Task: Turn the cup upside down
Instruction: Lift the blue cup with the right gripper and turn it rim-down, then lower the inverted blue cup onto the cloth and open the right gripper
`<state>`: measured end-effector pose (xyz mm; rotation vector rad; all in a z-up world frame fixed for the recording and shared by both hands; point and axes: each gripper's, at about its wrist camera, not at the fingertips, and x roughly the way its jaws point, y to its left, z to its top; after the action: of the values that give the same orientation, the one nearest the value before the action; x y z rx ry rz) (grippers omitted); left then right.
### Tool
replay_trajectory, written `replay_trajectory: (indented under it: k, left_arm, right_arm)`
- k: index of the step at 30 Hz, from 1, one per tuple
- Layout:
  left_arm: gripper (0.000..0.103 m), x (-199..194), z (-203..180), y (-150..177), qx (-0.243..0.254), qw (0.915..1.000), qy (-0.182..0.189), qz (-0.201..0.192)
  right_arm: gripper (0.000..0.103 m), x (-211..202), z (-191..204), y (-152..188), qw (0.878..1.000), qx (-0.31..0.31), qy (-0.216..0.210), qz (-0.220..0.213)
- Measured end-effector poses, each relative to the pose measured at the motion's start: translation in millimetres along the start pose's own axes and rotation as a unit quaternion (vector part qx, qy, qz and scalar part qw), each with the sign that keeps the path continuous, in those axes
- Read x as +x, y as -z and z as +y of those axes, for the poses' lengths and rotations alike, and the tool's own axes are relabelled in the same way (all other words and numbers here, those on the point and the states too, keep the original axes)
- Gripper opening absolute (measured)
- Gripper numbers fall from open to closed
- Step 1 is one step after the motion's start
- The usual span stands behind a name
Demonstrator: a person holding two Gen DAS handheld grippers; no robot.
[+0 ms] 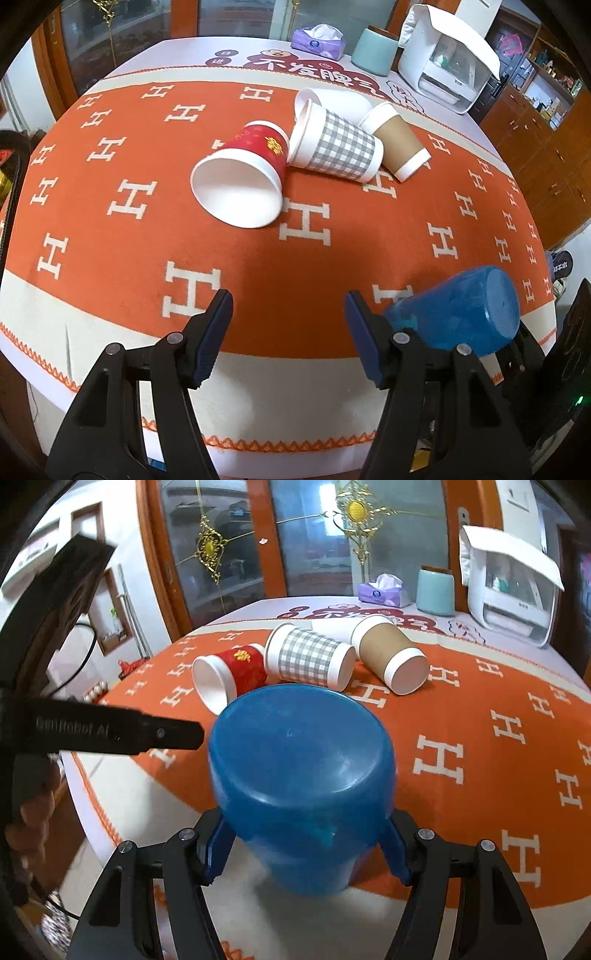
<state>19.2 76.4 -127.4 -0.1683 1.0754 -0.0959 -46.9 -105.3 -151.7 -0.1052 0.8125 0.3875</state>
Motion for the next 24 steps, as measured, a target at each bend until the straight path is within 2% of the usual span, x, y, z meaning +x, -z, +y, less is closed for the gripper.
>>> replay_trajectory:
  k: [5,9,11,13,17,24]
  left_arm:
    - [0.060,1.0,-6.7,3.3,0.015,0.9999,0.001,-0.001]
    - [0.060,0.1,-10.5,6.0,0.026,0.9997,0.004,0.002]
    - [0.060,-0.7,-11.2,7.0,0.028,0.9996,0.006,0.008]
    - [0.060,-2.1,-12.0,7.6,0.029,0.9995,0.006,0.012]
    - [0.066,-8.7,-13.5,9.8,0.030,0.9995,0.001,0.012]
    - [0.068,-28.2,-19.4,14.4,0.035,0.9993,0.003,0.014]
  right_arm:
    - [0.068,5.3,3.7,3.1,1.000,-0.003,0.006,-0.010]
    - [0.068,8.6,8.7,6.6,1.000,-0.018,0.015,-0.002]
    - [0.068,6.1,6.6,4.4,1.000,-0.008,0.008,0.008]
    - [0.073,1.7,3.6,1.6,1.000,0.006,-0.003,0.015]
    - [0.076,-17.0,-0.5,-1.2,0.999,0.029,-0.019,0.024]
    - [0.078,-58.4,-11.7,-6.7,0.996,0.072,-0.047,0.039]
